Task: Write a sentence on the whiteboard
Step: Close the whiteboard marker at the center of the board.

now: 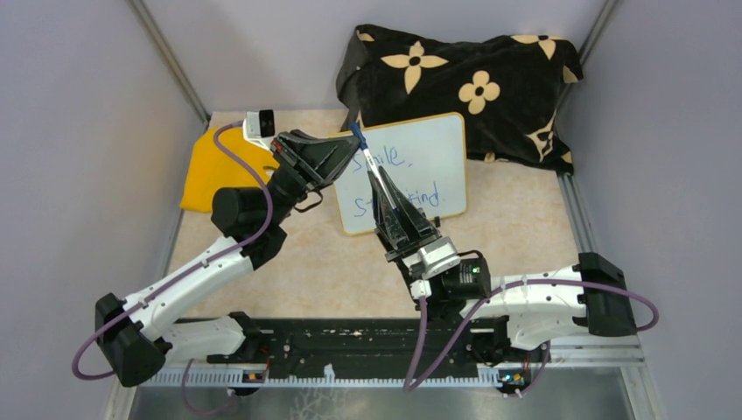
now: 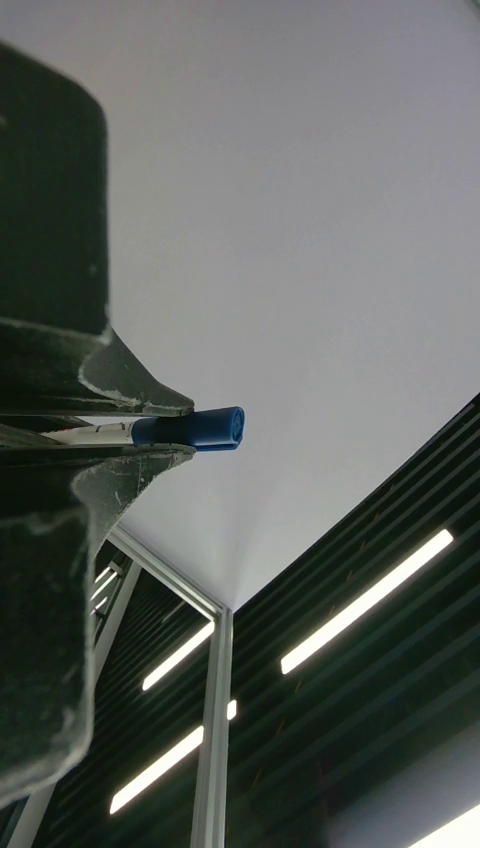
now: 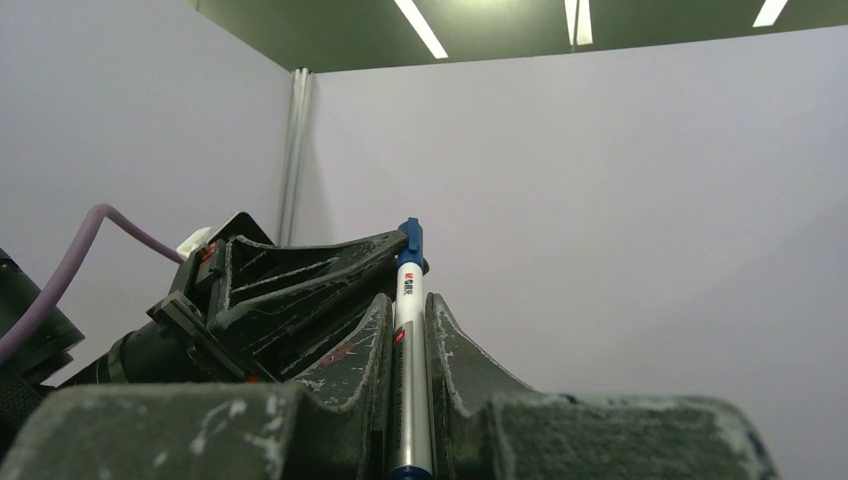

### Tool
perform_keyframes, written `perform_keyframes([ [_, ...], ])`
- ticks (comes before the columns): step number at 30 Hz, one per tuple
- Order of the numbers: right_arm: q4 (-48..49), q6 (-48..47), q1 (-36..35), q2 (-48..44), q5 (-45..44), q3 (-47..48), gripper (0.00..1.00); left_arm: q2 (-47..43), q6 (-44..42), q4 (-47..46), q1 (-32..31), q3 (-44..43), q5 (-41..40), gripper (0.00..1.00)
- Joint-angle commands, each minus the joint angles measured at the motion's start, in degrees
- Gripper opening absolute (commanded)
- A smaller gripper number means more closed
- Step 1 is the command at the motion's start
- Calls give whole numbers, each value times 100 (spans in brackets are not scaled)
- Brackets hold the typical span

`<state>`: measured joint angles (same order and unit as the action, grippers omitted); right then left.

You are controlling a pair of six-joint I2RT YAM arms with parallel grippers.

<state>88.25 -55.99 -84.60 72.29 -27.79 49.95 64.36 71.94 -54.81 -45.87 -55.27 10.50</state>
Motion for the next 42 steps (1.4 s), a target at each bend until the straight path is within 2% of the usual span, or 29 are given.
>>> perform_keyframes([
  [1, 193, 62, -57, 107, 48, 216, 0, 127, -198, 76, -228, 133, 472, 0],
  [17, 241, -17, -57, 98, 26, 225, 0, 341, -469, 492, -803, 195, 431, 0],
  [32, 324, -122, -57, 75, 28, 219, 0, 604, -545, 353, -1273, 338, 269, 0],
  [35, 333, -140, -59, 62, 28, 217, 0, 628, -520, 263, -1293, 395, 274, 0],
  [39, 342, -153, -78, 50, 66, 204, 0, 561, -406, -388, -1293, 699, 22, 0],
  [42, 314, -182, -121, 50, 96, 199, 0, 394, -540, -337, -1293, 779, -241, 0],
])
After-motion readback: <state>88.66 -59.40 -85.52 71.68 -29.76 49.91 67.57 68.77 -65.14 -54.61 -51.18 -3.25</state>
